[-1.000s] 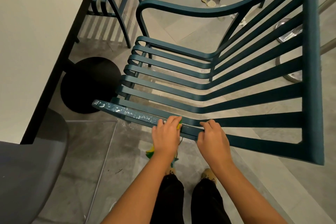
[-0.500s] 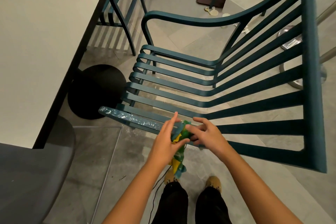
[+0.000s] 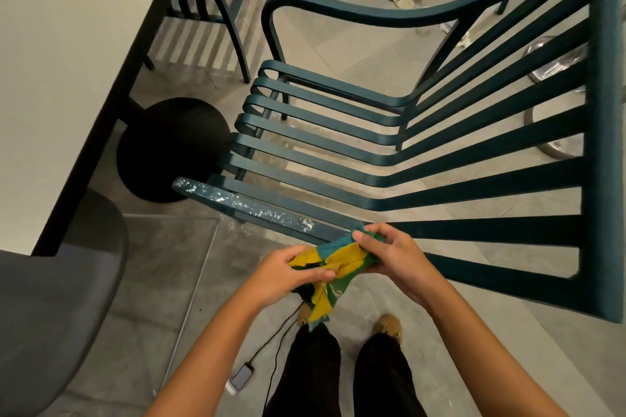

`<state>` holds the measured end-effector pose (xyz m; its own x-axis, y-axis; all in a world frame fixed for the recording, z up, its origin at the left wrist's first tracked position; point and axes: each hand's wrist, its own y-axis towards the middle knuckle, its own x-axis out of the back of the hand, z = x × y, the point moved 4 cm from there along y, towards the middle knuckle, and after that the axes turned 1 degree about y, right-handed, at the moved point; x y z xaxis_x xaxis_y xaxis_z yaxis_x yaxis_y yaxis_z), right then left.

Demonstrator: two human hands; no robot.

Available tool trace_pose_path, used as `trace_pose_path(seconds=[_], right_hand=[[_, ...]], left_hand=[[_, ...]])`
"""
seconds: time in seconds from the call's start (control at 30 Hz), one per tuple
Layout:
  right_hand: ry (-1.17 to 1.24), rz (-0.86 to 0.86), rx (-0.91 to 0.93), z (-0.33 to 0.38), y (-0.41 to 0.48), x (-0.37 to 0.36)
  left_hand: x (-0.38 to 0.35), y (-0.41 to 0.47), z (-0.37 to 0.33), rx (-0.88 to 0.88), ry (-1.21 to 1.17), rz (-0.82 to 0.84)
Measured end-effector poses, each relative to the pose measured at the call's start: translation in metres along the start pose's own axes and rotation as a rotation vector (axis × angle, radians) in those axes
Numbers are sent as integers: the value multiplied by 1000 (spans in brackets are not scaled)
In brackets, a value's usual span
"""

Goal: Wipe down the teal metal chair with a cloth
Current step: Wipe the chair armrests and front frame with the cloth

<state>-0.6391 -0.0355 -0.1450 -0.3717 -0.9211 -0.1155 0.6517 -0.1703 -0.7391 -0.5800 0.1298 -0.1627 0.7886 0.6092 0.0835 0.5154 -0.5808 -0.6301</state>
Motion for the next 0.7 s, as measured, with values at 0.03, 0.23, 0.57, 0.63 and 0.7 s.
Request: trace_pose_path(seconds=[0.03, 0.23, 0.57, 0.63, 0.7], right_hand=[[-48, -18, 22, -1, 0, -1], [-418, -190, 180, -4, 0, -15], [-164, -238, -67, -7, 4, -22], [-195, -218, -39, -4, 3, -14], [-302, -275, 42, -1, 1, -4]], left_hand=[[3, 0, -1, 2, -41, -6], [8, 2, -11, -13, 295, -269], [-42, 4, -14, -3, 744, -236], [-35, 8, -10, -28, 822, -251], [-29, 10, -7, -37, 832, -249]])
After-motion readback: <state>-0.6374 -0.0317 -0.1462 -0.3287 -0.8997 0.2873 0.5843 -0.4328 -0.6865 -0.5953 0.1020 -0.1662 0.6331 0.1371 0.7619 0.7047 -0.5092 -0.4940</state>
